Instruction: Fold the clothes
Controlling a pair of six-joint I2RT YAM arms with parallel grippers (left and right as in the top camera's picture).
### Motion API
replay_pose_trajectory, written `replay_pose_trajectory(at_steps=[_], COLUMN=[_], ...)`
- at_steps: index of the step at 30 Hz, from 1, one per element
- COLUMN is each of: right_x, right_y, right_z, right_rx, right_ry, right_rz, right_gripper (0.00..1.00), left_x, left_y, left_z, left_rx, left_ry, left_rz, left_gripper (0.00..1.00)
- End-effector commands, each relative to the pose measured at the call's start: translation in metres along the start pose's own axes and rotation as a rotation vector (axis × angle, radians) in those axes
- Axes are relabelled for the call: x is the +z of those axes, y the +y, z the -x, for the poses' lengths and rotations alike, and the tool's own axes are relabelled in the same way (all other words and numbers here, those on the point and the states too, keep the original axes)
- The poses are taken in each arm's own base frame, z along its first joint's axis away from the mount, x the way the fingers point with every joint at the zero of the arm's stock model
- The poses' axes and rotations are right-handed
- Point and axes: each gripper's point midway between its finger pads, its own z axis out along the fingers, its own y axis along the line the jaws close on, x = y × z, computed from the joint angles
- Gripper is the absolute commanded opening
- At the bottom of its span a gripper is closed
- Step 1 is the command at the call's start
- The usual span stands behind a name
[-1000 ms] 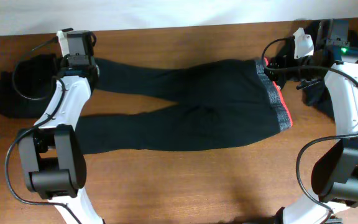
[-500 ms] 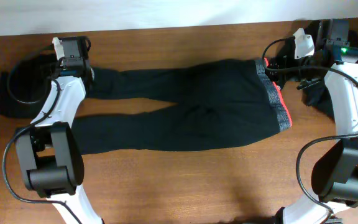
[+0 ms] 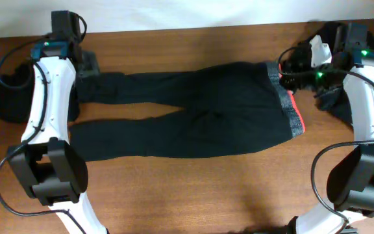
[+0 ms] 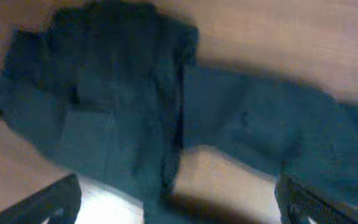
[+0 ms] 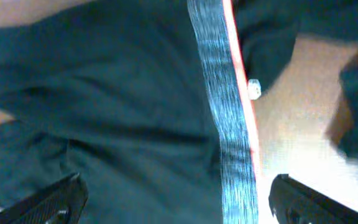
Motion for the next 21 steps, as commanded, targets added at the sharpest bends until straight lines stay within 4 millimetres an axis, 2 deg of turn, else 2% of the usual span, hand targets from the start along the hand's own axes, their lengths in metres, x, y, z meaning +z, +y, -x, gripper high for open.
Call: replay_pose_trajectory(at_steps=[1, 2, 4, 9, 12, 14, 18, 21], right_x=[-0.021, -0.03, -0.041, -0.07, -0.079, -0.081, -0.075, -0.069], right_y=[-0.01, -0.013, -0.016, -0.021, -0.019, -0.017, -0.018, -0.02], right_z=[0.001, -0.005, -0.012, -0.027, -0.041, -0.047, -0.052, -0.054], right_rx=[0.052, 0.077, 0.107, 0.174, 0.198, 0.205, 0.211, 0.214], right_ry=[0.003, 0.024, 0.049, 0.091, 0.125, 0.15, 0.168, 0.176], right_rz=[-0.003, -0.004, -0.006, -0.009, -0.005, -0.007, -0.006, -0.005], right_gripper=[0.99, 0.99, 0.99, 0.99, 0.99, 0.99, 0.99, 0.99], left_x=[-0.018, -0.023, -0.027, -0.052, -0.075, -0.081, -0.069, -0.049], left_y=[-0.02, -0.019, -0.016, -0.006, -0.01, -0.013, -0.019, -0.033], left_z=[-0.018, -0.032, -0.044, -0.058, -0.069, -0.08, -0.106, -0.126], left_rx=[-0.035, -0.057, -0.066, -0.088, -0.106, -0.104, -0.099, -0.102], left_ry=[0.097, 0.156, 0.203, 0.235, 0.26, 0.307, 0.407, 0.466], left_rz=[-0.146, -0.149, -0.139, -0.132, -0.198, -0.225, -0.226, -0.272], left_gripper=[1.0, 0.99, 0.99, 0.99, 0.99, 0.99, 0.99, 0.99])
